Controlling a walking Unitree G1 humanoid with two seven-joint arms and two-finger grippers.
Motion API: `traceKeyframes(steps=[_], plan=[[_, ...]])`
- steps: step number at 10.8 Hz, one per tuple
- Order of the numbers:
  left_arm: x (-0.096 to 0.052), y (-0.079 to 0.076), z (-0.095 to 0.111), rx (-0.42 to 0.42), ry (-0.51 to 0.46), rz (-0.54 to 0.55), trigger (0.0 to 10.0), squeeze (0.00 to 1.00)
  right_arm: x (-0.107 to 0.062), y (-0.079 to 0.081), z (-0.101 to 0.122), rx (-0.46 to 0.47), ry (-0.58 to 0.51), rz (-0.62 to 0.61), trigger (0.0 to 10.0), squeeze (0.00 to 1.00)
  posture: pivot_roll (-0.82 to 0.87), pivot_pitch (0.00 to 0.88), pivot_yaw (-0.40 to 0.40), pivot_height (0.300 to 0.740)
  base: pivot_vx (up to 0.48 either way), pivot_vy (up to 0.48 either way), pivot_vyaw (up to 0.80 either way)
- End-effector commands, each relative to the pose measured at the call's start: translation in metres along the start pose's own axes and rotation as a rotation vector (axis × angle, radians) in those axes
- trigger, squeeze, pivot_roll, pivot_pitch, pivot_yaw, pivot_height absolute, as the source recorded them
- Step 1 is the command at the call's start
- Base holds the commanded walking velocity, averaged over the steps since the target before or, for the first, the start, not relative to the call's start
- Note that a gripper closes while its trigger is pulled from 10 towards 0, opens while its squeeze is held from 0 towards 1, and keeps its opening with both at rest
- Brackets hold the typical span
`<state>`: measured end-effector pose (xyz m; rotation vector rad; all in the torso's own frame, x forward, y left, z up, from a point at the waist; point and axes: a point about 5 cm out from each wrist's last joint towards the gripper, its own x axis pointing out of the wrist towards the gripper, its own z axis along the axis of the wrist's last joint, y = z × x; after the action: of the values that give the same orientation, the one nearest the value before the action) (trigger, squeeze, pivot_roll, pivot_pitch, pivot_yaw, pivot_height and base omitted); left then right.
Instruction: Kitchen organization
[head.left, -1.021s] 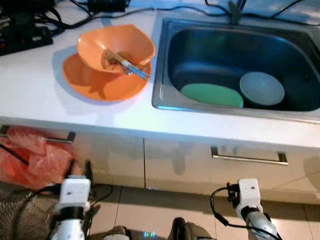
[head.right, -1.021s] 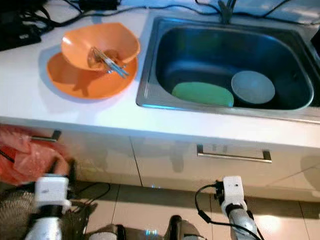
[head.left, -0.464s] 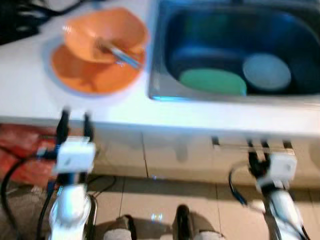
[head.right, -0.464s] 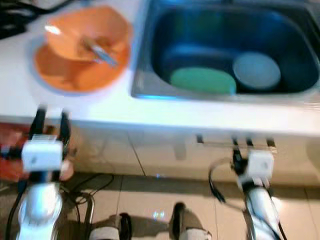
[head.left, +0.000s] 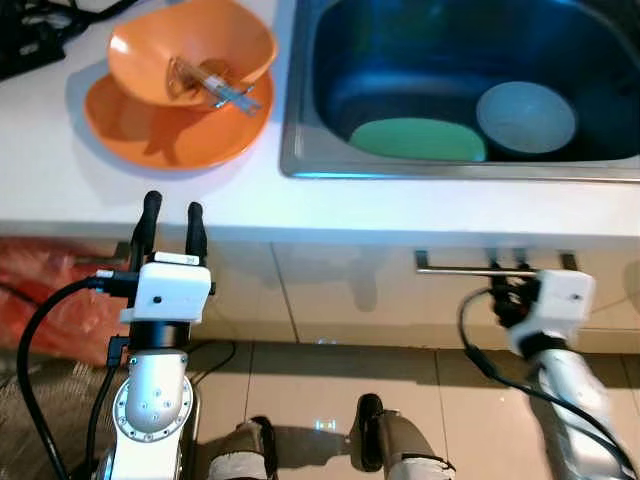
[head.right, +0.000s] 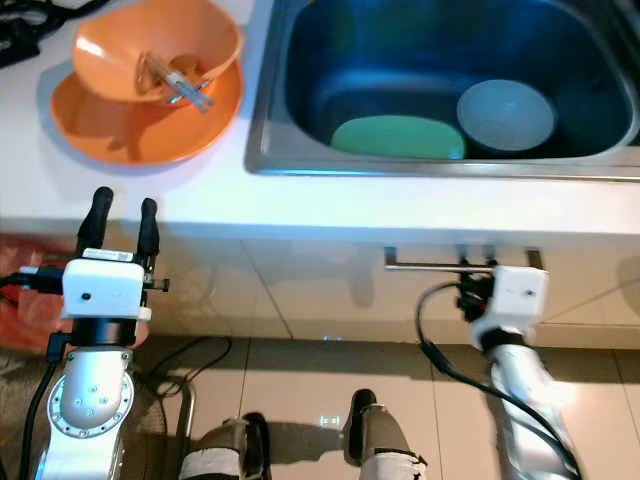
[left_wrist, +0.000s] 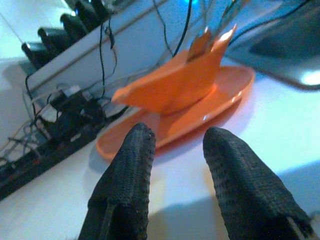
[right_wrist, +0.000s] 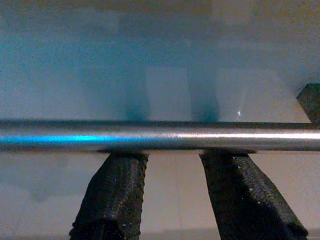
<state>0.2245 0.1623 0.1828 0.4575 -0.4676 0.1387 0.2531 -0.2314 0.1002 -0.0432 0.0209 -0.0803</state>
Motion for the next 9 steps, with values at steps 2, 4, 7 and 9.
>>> traceKeyframes(steps=[2, 4, 7, 9], plan=[[0.002, -0.004, 0.004, 0.011, -0.01, -0.029, 10.0, 0.0, -0.013, -0.02, 0.057, -0.077, -0.293, -0.061, 10.0, 0.0, 0.12, 0.192, -0.028, 0.74, 0.0, 0.0, 0.0], [0.003, -0.006, 0.004, 0.005, -0.006, -0.038, 10.0, 0.0, -0.036, -0.071, 0.018, -0.153, -0.069, -0.292, 10.0, 0.0, 0.1, 0.193, -0.028, 0.74, 0.0, 0.0, 0.0], [0.003, -0.009, 0.004, 0.004, -0.005, -0.044, 10.0, 0.0, -0.062, -0.131, 0.014, -0.338, 0.078, -0.598, 10.0, 0.0, 0.1, 0.2, -0.03, 0.74, 0.0, 0.0, 0.0], [0.004, -0.009, 0.003, 0.007, -0.004, -0.049, 10.0, 0.0, -0.063, -0.165, 0.065, -0.429, -0.053, -0.861, 10.0, 0.0, 0.1, 0.2, -0.03, 0.74, 0.0, 0.0, 0.0]])
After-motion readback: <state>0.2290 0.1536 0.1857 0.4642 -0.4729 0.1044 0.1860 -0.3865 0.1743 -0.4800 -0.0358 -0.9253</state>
